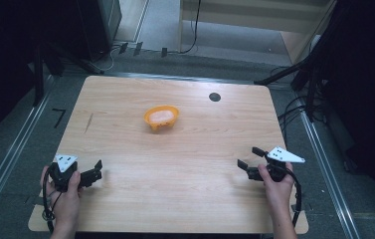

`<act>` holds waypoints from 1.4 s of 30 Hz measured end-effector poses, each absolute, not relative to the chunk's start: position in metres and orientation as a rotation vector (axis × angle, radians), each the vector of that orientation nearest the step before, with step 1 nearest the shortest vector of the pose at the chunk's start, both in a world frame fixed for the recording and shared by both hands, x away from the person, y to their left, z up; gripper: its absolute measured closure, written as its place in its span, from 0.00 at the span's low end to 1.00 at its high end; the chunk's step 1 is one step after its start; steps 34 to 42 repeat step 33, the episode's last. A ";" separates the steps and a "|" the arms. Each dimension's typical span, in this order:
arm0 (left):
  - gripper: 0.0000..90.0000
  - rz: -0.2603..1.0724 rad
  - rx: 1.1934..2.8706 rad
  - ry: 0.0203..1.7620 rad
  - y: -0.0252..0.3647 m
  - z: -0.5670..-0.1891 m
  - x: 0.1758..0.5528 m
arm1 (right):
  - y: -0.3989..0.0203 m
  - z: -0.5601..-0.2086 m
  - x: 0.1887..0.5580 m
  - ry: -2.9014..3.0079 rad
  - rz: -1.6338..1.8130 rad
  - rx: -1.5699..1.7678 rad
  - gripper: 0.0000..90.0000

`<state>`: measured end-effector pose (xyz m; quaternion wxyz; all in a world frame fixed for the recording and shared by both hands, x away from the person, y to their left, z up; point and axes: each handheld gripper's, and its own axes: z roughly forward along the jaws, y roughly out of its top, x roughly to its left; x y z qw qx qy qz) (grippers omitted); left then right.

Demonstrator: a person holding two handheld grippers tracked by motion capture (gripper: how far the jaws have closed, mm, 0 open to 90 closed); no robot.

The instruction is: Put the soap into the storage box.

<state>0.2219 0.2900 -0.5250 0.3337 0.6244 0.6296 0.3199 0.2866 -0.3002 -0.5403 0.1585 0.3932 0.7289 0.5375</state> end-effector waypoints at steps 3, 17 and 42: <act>0.00 0.838 1.630 1.643 0.290 -0.525 0.222 | -0.308 -0.543 0.280 2.048 1.546 1.145 0.15; 0.00 0.838 1.631 1.641 0.290 -0.525 0.222 | -0.334 -0.549 0.251 1.928 1.534 1.205 0.15; 0.00 0.845 1.650 1.637 0.288 -0.525 0.222 | -0.345 -0.549 0.223 1.856 1.443 1.166 0.17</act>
